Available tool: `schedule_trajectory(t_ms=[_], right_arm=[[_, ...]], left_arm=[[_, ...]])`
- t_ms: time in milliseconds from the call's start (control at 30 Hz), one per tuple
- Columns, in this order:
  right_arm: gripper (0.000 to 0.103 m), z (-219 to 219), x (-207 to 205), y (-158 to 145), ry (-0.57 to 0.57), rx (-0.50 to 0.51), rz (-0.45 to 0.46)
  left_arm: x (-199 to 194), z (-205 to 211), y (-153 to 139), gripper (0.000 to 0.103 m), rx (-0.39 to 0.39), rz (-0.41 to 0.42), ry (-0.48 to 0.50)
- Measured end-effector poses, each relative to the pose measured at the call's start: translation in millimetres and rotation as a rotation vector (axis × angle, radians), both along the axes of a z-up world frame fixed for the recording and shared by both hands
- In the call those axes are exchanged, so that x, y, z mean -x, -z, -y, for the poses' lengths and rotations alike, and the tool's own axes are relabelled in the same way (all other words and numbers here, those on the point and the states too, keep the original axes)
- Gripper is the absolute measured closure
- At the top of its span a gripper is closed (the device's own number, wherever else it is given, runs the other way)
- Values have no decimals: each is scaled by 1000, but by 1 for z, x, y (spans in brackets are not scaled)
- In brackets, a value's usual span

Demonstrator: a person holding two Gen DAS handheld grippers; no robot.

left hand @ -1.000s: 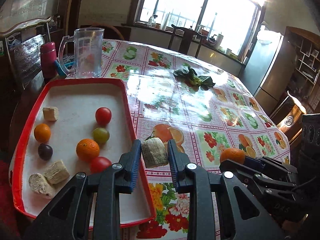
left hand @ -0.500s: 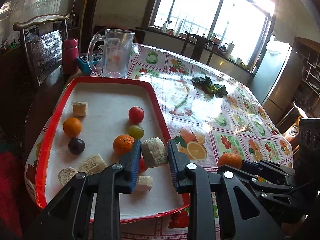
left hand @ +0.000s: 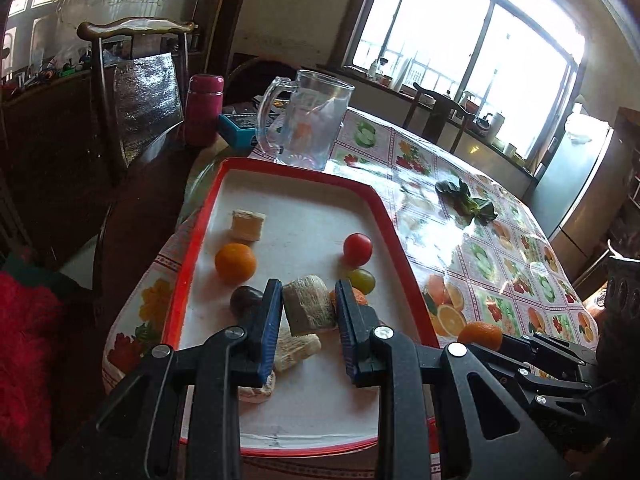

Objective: Organize fruits
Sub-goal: 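Open the left tool to drop the cake while the right tool releases the mandarin into the tray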

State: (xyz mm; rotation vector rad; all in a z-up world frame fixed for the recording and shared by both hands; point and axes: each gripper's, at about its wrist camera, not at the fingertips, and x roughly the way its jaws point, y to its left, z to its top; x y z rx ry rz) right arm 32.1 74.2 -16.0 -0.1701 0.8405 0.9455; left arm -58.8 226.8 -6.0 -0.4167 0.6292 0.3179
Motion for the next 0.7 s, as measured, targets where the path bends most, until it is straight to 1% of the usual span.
schedule_trajectory(t_ms=[333,700], right_arm=[[68,-26,-12,6,-17,11,-3],[68,-49,-25,23,-29,49,-13]], left_arm=[[12,-22,8,79,5,-11,-46],[7,-26,23,79,28,-49,-31]])
